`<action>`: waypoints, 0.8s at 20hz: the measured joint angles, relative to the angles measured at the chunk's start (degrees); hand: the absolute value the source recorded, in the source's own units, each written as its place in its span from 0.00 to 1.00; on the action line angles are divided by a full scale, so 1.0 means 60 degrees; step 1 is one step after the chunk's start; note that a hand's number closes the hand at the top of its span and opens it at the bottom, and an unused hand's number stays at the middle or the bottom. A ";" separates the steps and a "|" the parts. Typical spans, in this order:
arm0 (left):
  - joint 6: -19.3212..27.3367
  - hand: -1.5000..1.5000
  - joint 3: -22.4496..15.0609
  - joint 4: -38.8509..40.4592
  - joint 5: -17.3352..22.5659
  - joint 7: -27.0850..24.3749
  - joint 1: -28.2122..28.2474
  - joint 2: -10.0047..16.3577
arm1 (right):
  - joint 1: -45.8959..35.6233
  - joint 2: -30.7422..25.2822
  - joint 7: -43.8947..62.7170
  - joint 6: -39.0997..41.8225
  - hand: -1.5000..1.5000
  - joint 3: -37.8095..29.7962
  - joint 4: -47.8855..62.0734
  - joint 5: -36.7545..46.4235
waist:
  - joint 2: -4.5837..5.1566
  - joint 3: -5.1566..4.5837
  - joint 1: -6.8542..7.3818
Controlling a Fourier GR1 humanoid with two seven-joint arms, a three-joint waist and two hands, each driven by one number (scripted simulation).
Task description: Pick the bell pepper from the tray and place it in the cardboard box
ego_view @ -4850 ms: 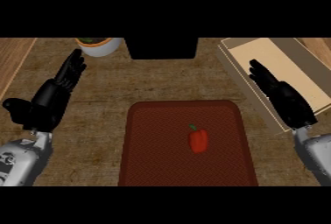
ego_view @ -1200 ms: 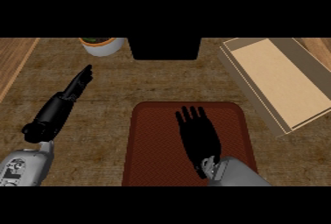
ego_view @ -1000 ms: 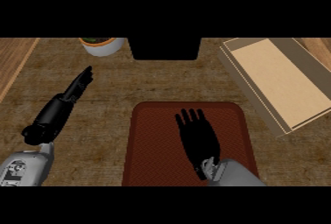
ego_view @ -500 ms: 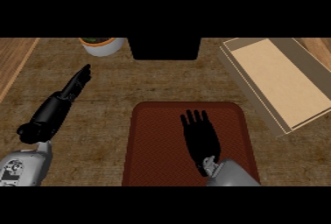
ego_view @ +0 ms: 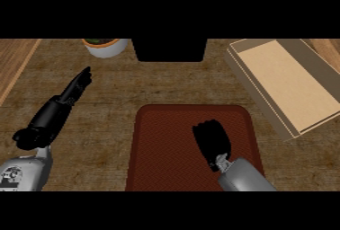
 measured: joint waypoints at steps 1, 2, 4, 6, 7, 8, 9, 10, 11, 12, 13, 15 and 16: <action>0.0047 0.50 -0.0057 0.0006 -0.0064 0.0074 -0.0070 -0.0084 | -0.0018 0.0002 -0.0190 -0.0191 1.00 0.0074 0.0042 0.0106 | -0.0009 -0.0006 -0.0005; 0.0074 0.50 -0.0056 0.0066 -0.0090 0.0152 -0.0234 -0.0132 | 0.0027 -0.0014 -0.0334 -0.0366 1.00 0.0162 -0.0020 0.0216 | -0.0012 -0.0009 -0.0019; 0.0021 0.50 -0.0025 -0.0085 -0.0083 0.0180 -0.0131 -0.0139 | -0.0106 -0.0084 -0.0745 -0.0841 1.00 0.0081 0.0195 0.0402 | -0.0024 -0.0014 -0.0007; 0.0080 0.50 -0.0107 -0.0135 -0.0208 0.0173 -0.0052 -0.0285 | -0.0160 0.0029 -0.0866 -0.0998 1.00 0.0109 0.0208 0.0683 | -0.0018 -0.0012 -0.0015; 0.0046 0.50 -0.0083 -0.0069 -0.0220 0.0125 -0.0051 -0.0292 | -0.0192 0.0050 -0.0987 -0.1166 1.00 0.0089 0.0285 0.0808 | -0.0014 -0.0011 -0.0018; 0.0019 0.50 -0.0044 -0.0012 -0.0221 0.0153 -0.0131 -0.0296 | -0.0269 0.0089 -0.1076 -0.1202 1.00 0.0071 0.0300 0.0926 | -0.0009 -0.0010 -0.0023; 0.0034 0.50 -0.0030 0.0036 -0.0283 0.0034 -0.0092 -0.0302 | -0.0205 0.0046 -0.1210 -0.1416 1.00 0.0085 0.0275 0.1034 | -0.0006 -0.0008 -0.0027; -0.0023 0.50 0.0015 0.0017 -0.0268 0.0047 -0.0095 -0.0256 | -0.0407 0.0145 -0.1328 -0.1550 1.00 -0.0109 0.0482 0.1013 | -0.0001 -0.0008 -0.0017; -0.0130 0.50 0.0053 0.0056 -0.0203 0.0022 -0.0131 -0.0206 | -0.0657 0.0274 -0.1417 -0.1757 1.00 -0.0414 0.0814 0.0908 | 0.0013 -0.0003 0.0006; -0.0127 0.50 0.0003 -0.0033 -0.0243 0.0019 -0.0093 -0.0220 | -0.0967 0.0415 -0.1454 -0.1932 1.00 -0.0822 0.1170 0.0726 | 0.0033 0.0003 0.0064; -0.0114 0.50 -0.0036 -0.0017 -0.0261 -0.0002 -0.0146 -0.0266 | -0.1389 0.0561 -0.1437 -0.1963 1.00 -0.1305 0.1492 0.0484 | 0.0068 0.0008 0.0121; -0.0137 0.50 -0.0096 -0.0040 -0.0288 0.0017 -0.0231 -0.0283 | -0.2097 0.0760 -0.1349 -0.2165 1.00 -0.2314 0.2116 -0.0022 | 0.0145 0.0018 0.0265; -0.0155 0.50 -0.0121 -0.0004 -0.0294 -0.0043 -0.0277 -0.0296 | -0.2479 0.0873 -0.1270 -0.2322 1.00 -0.2756 0.2426 -0.0222 | 0.0193 0.0021 0.0343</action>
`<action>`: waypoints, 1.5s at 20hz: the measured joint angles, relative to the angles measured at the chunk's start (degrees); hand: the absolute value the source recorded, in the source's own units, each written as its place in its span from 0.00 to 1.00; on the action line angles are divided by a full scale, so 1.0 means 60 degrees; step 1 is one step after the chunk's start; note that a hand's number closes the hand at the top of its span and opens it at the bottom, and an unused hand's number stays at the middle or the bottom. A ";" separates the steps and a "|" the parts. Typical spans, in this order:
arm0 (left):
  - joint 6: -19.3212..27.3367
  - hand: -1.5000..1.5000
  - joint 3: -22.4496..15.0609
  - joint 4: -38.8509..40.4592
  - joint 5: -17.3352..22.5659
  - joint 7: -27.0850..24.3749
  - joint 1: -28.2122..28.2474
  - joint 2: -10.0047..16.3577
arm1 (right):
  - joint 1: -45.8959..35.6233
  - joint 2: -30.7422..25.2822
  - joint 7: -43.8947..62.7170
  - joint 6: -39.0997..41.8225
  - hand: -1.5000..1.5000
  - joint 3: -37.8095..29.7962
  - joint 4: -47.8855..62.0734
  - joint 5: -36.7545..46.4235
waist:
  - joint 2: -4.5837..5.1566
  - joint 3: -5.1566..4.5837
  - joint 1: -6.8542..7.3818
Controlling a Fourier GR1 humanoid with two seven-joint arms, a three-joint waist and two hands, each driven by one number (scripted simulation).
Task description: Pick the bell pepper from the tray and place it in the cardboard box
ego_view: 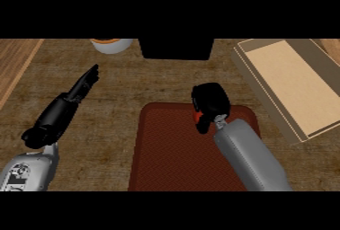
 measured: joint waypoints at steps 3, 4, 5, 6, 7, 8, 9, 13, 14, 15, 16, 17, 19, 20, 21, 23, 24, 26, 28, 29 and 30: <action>0.0008 0.50 -0.0082 0.0059 -0.0046 0.0030 -0.0128 -0.0078 | -0.1192 0.0040 -0.0037 -0.0702 1.00 -0.1020 0.1084 -0.0289 | 0.0044 0.0003 0.0134; 0.0004 0.50 -0.0099 0.0069 -0.0049 0.0066 -0.0167 -0.0096 | -0.1636 0.0062 -0.0033 -0.0915 1.00 -0.1274 0.1429 -0.0330 | 0.0047 0.0002 0.0166; 0.0076 0.50 -0.0134 0.0174 -0.0121 -0.0039 -0.0154 -0.0164 | -0.2043 0.0006 -0.0122 -0.1123 1.00 -0.1463 0.1783 -0.0326 | 0.0045 -0.0001 0.0162; 0.0082 0.50 -0.0137 0.0145 -0.0113 -0.0001 -0.0140 -0.0189 | -0.2398 -0.0035 -0.0198 -0.1381 1.00 -0.1586 0.2124 -0.0263 | 0.0032 -0.0003 0.0163; 0.0077 0.50 -0.0154 0.0138 -0.0119 0.0018 -0.0168 -0.0204 | -0.2737 -0.0163 -0.0326 -0.1605 1.00 -0.1698 0.2463 -0.0188 | 0.0029 -0.0004 0.0166; 0.0073 0.50 -0.0162 0.0064 -0.0116 0.0120 -0.0197 -0.0211 | -0.3080 -0.0100 -0.0257 -0.1815 1.00 -0.1746 0.2752 -0.0075 | 0.0010 -0.0005 0.0149; 0.0077 0.50 -0.0151 0.0047 -0.0133 0.0090 -0.0167 -0.0201 | -0.3402 -0.0105 -0.0258 -0.2051 1.00 -0.1833 0.3044 0.0005 | 0.0000 -0.0007 0.0141; 0.0026 0.50 -0.0090 -0.0040 -0.0107 0.0065 0.0014 -0.0160 | -0.4488 -0.0240 0.0048 -0.2740 1.00 -0.2393 0.3673 0.0044 | -0.0052 -0.0011 0.0053; 0.0018 0.50 -0.0048 -0.0004 -0.0088 0.0086 0.0017 -0.0144 | -0.4660 -0.0309 0.0273 -0.2925 1.00 -0.2549 0.3681 0.0051 | -0.0066 -0.0012 0.0008; -0.0001 0.50 -0.0001 0.0030 -0.0075 0.0084 -0.0015 -0.0107 | -0.4736 -0.0349 0.0497 -0.3222 1.00 -0.2712 0.3683 0.0052 | -0.0075 -0.0014 -0.0032; 0.0038 0.50 -0.0001 0.0018 -0.0120 0.0077 -0.0017 -0.0110 | -0.4906 -0.0432 0.0789 -0.3451 1.00 -0.2929 0.3700 0.0028 | -0.0076 -0.0013 -0.0044; 0.0002 0.50 0.0077 0.0115 -0.0067 0.0045 -0.0037 -0.0073 | -0.4974 -0.0473 0.1058 -0.3721 1.00 -0.3090 0.3690 0.0032 | -0.0083 -0.0014 -0.0085; 0.0036 0.50 0.0094 0.0188 -0.0108 -0.0074 0.0046 -0.0084 | -0.5111 -0.0677 0.1508 -0.4141 1.00 -0.3474 0.3685 -0.0032 | -0.0095 -0.0016 -0.0138; 0.0031 0.50 0.0103 0.0201 -0.0096 -0.0014 0.0021 -0.0094 | -0.5198 -0.0831 0.1694 -0.4251 1.00 -0.3617 0.3720 -0.0024 | -0.0103 -0.0016 -0.0163; 0.0010 0.50 0.0159 0.0319 -0.0084 -0.0030 -0.0077 -0.0060 | -0.5308 -0.0984 0.1848 -0.4377 1.00 -0.3787 0.3809 -0.0041 | -0.0098 -0.0016 -0.0180; 0.0135 0.50 0.0080 0.0369 -0.0186 0.0016 -0.0162 -0.0197 | -0.5402 -0.1371 0.2027 -0.4623 1.00 -0.4104 0.3976 -0.0082 | -0.0099 -0.0016 -0.0203; 0.0125 0.50 0.0066 0.0295 -0.0184 0.0072 -0.0172 -0.0207 | -0.5552 -0.1499 0.2195 -0.4702 1.00 -0.4221 0.4122 -0.0057 | -0.0100 -0.0014 -0.0190; 0.0113 0.50 0.0053 0.0262 -0.0230 -0.0005 -0.0072 -0.0196 | -0.5610 -0.1843 0.2193 -0.4983 1.00 -0.4505 0.4350 -0.0137 | -0.0100 -0.0015 -0.0175; 0.0087 0.50 0.0060 0.0156 -0.0240 -0.0077 0.0055 -0.0172 | -0.5571 -0.2264 0.2030 -0.5189 1.00 -0.4813 0.4640 -0.0285 | -0.0096 -0.0013 -0.0158; 0.0032 0.50 0.0095 0.0147 -0.0198 -0.0060 0.0035 -0.0142 | -0.5592 -0.2400 0.1999 -0.5326 1.00 -0.4937 0.4798 -0.0331 | -0.0093 -0.0012 -0.0154; 0.0053 0.50 0.0087 0.0136 -0.0212 -0.0030 0.0034 -0.0176 | -0.5607 -0.2614 0.1904 -0.5315 1.00 -0.5025 0.4931 -0.0366 | -0.0095 -0.0012 -0.0161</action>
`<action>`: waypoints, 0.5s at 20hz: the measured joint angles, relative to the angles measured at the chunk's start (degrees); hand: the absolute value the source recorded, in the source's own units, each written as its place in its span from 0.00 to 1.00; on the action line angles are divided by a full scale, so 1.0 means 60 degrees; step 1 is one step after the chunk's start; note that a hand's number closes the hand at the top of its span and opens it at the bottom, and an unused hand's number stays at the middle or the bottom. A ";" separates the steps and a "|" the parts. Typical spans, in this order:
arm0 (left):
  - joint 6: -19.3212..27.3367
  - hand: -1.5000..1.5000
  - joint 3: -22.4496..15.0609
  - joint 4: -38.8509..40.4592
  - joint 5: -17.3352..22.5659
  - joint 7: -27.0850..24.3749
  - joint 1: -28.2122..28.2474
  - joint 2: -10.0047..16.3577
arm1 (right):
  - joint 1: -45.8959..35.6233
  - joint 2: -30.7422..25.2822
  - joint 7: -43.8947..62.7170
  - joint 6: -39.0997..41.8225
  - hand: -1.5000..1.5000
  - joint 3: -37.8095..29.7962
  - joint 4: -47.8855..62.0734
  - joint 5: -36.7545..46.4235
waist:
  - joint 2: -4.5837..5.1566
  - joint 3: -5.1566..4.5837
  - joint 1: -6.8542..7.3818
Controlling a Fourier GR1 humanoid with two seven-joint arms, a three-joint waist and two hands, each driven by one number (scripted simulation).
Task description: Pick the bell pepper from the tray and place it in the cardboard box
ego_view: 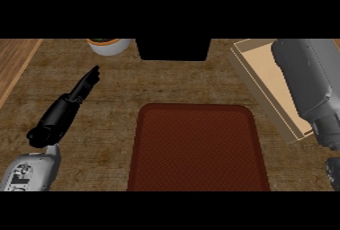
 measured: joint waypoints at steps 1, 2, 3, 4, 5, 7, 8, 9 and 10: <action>0.0059 0.50 -0.0019 0.0037 -0.0047 -0.0034 -0.0004 -0.0056 | -0.0043 -0.0226 -0.0038 0.0092 1.00 -0.0028 0.0172 0.0039 | 0.0002 0.0000 -0.0005; 0.0073 0.50 -0.0015 0.0135 -0.0074 -0.0075 -0.0089 -0.0069 | -0.0030 -0.0445 -0.0187 0.0147 1.00 -0.0076 0.0388 0.0040 | 0.0012 -0.0002 -0.0004; 0.0096 0.50 -0.0042 0.0163 -0.0118 -0.0073 -0.0142 -0.0095 | -0.0058 -0.0611 -0.0287 0.0223 1.00 -0.0126 0.0652 0.0039 | 0.0024 0.0000 0.0016; 0.0062 0.50 -0.0039 0.0121 -0.0087 -0.0005 -0.0159 -0.0095 | -0.0107 -0.0813 -0.0394 0.0467 1.00 -0.0152 0.0874 0.0034 | 0.0026 0.0001 0.0031; 0.0068 0.50 -0.0060 0.0104 -0.0097 0.0044 -0.0174 -0.0124 | -0.0122 -0.0970 -0.0467 0.0717 1.00 -0.0175 0.1075 0.0021 | 0.0024 0.0001 0.0031; 0.0066 0.50 -0.0028 0.0071 -0.0069 0.0031 -0.0123 -0.0131 | -0.0066 -0.1333 -0.0746 0.1338 1.00 -0.0345 0.1508 -0.0162 | 0.0032 0.0001 0.0051; 0.0026 0.50 0.0034 0.0106 -0.0025 0.0057 -0.0220 -0.0085 | -0.0016 -0.1471 -0.0827 0.1696 1.00 -0.0419 0.1689 -0.0256 | 0.0027 0.0001 0.0018; 0.0013 0.50 0.0014 0.0091 -0.0032 0.0040 -0.0172 -0.0092 | -0.0009 -0.1649 -0.0940 0.2055 1.00 -0.0513 0.1878 -0.0363 | 0.0028 0.0004 0.0025; 0.0012 0.50 0.0037 0.0167 -0.0032 -0.0013 -0.0183 -0.0092 | 0.0026 -0.1818 -0.1080 0.2367 1.00 -0.0590 0.2071 -0.0447 | 0.0039 0.0004 0.0029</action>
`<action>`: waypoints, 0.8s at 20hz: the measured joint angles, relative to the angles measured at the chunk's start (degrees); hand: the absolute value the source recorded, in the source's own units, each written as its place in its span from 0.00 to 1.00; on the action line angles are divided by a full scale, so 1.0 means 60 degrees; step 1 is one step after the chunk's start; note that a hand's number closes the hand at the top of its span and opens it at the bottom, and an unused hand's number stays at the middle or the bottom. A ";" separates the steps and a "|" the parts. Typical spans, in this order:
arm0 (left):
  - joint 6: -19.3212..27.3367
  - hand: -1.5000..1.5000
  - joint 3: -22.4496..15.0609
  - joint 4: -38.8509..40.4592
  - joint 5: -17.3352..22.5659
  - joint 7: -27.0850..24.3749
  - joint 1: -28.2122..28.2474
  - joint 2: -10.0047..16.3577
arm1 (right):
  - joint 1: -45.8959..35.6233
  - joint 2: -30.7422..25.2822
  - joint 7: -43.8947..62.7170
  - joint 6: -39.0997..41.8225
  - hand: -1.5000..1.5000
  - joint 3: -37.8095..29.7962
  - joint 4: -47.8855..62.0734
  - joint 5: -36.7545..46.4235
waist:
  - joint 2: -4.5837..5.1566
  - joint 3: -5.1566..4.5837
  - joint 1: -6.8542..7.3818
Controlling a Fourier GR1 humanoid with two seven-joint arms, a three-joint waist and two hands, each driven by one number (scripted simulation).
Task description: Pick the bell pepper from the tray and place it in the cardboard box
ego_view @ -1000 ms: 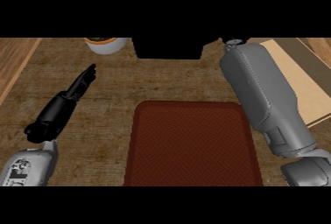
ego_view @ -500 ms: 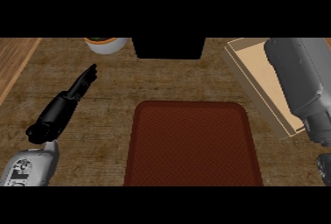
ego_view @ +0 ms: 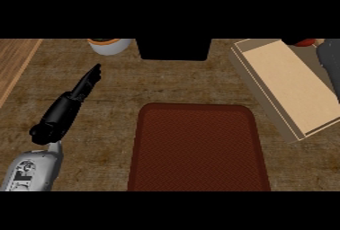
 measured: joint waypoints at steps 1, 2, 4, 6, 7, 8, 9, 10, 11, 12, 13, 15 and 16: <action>-0.0040 0.50 -0.0019 -0.0048 0.0001 -0.0013 0.0065 0.0011 | -0.0007 -0.0158 -0.0115 0.0273 1.00 -0.0060 0.0163 -0.0063 | 0.0002 0.0002 0.0019; -0.0032 0.50 -0.0025 -0.0091 -0.0009 0.0023 0.0053 0.0001 | -0.0041 -0.0288 -0.0182 0.0567 1.00 -0.0091 0.0309 -0.0102 | -0.0001 0.0003 0.0026; -0.0040 0.50 -0.0039 -0.0112 -0.0019 0.0056 -0.0001 -0.0017 | 0.0140 -0.0457 -0.0520 0.0868 1.00 -0.0201 0.0606 -0.0224 | 0.0013 0.0004 0.0052; -0.0017 0.50 -0.0094 -0.0228 -0.0078 0.0108 0.0089 -0.0045 | 0.0259 -0.0677 -0.0743 0.1400 1.00 -0.0196 0.0865 -0.0245 | 0.0006 0.0006 0.0054; -0.0005 0.50 -0.0113 -0.0181 -0.0088 0.0154 0.0000 -0.0086 | 0.0297 -0.0809 -0.0823 0.1642 1.00 -0.0205 0.1008 -0.0252 | 0.0018 0.0007 0.0060; 0.0025 0.50 -0.0134 -0.0187 -0.0128 0.0139 0.0013 -0.0110 | 0.0349 -0.0938 -0.0899 0.1893 0.00 -0.0233 0.1139 -0.0283 | 0.0020 0.0007 0.0065; -0.0003 0.50 -0.0097 -0.0149 -0.0107 0.0083 0.0020 -0.0082 | 0.0470 -0.0987 -0.1040 0.2049 0.00 -0.0273 0.1259 -0.0332 | 0.0026 0.0006 0.0074; 0.0000 0.50 -0.0105 -0.0141 -0.0113 0.0135 -0.0022 -0.0100 | 0.0480 -0.1064 -0.1262 0.2347 0.00 -0.0335 0.1337 -0.0422 | 0.0026 0.0011 0.0069; 0.0007 0.50 -0.0086 -0.0035 -0.0147 0.0015 -0.0025 -0.0085 | 0.0524 -0.1155 -0.1535 0.2608 0.00 -0.0366 0.1389 -0.0482 | 0.0027 0.0010 0.0060; 0.0014 0.50 -0.0098 -0.0100 -0.0154 0.0084 -0.0037 -0.0101 | 0.0559 -0.1243 -0.1813 0.2802 0.00 -0.0407 0.1410 -0.0547 | 0.0026 0.0012 0.0069; -0.0006 0.50 -0.0090 -0.0185 -0.0123 0.0165 -0.0076 -0.0104 | 0.0547 -0.1225 -0.2017 0.2959 0.00 -0.0430 0.1389 -0.0605 | 0.0015 0.0012 0.0065; -0.0117 0.50 -0.0007 -0.0204 -0.0065 0.0022 0.0090 0.0007 | 0.0703 -0.1210 -0.2597 0.3003 0.00 -0.0548 0.1315 -0.0781 | 0.0007 0.0011 0.0070; -0.0130 0.50 -0.0008 -0.0216 -0.0062 -0.0003 0.0123 0.0006 | 0.0725 -0.1209 -0.2855 0.2913 0.00 -0.0675 0.1230 -0.0927 | 0.0008 0.0015 0.0069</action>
